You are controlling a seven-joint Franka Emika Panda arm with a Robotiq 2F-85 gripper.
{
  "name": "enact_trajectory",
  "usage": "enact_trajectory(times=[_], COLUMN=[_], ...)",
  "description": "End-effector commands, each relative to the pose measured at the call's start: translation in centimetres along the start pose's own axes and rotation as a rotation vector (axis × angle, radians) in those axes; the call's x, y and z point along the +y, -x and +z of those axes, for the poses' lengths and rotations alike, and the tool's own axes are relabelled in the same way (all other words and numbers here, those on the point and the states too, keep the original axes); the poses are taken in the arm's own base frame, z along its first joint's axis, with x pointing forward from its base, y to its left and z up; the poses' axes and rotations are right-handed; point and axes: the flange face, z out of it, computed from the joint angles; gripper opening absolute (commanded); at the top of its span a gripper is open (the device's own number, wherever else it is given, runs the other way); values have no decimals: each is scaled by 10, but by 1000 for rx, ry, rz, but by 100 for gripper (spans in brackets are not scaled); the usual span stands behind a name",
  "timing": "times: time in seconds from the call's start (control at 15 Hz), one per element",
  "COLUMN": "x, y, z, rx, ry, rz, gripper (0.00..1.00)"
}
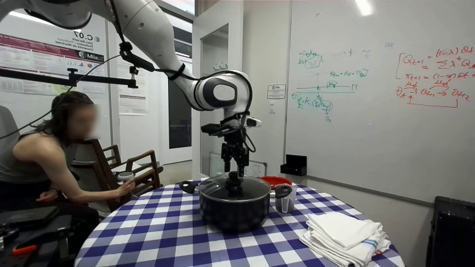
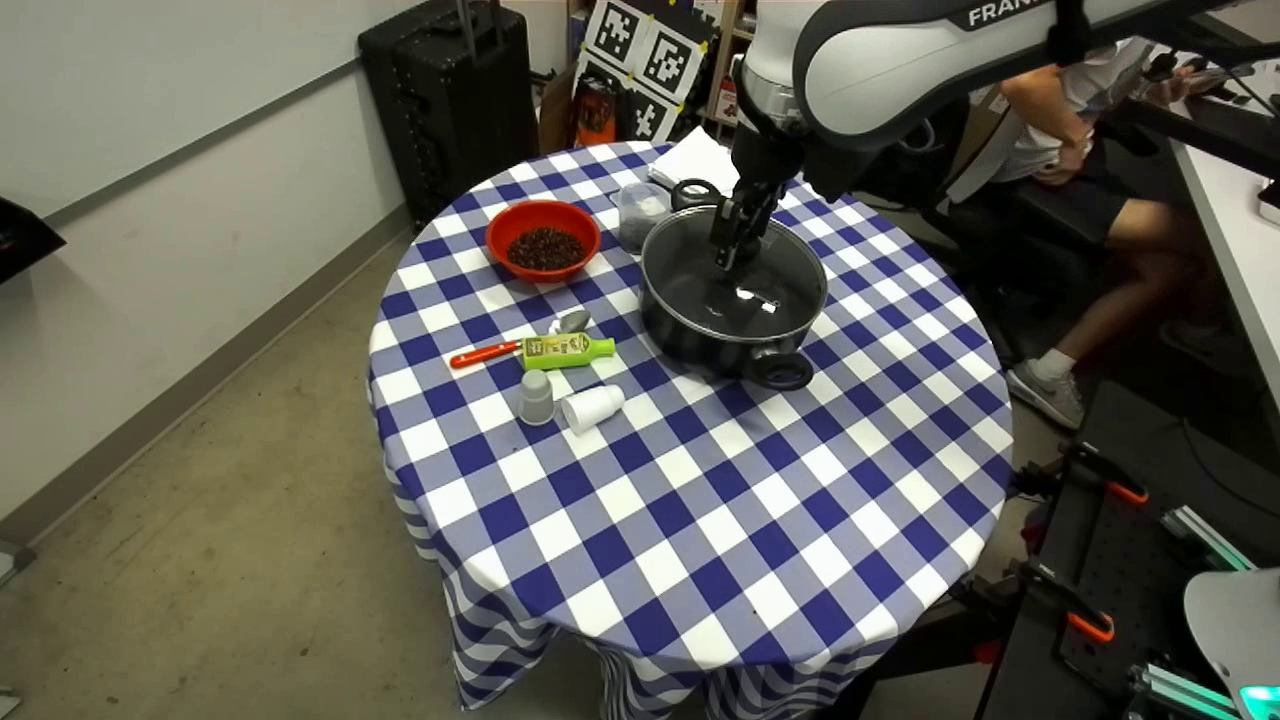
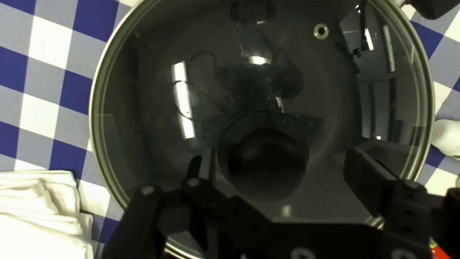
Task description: Put the lid on the table
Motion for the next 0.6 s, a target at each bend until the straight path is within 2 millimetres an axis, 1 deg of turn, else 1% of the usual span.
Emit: enact_trajectory(times=[0.0,0.13,0.27,0.33,0.53], x=[4,6,10,11,14], y=[-11,-12,-14,-14,-12], z=[2,4,0,1,-4], rx=[-6,-6,-5,-6,-7], ry=[5,8,12,13,17], rz=[21,24,29,30,30], gripper=[60,44,28,25,25])
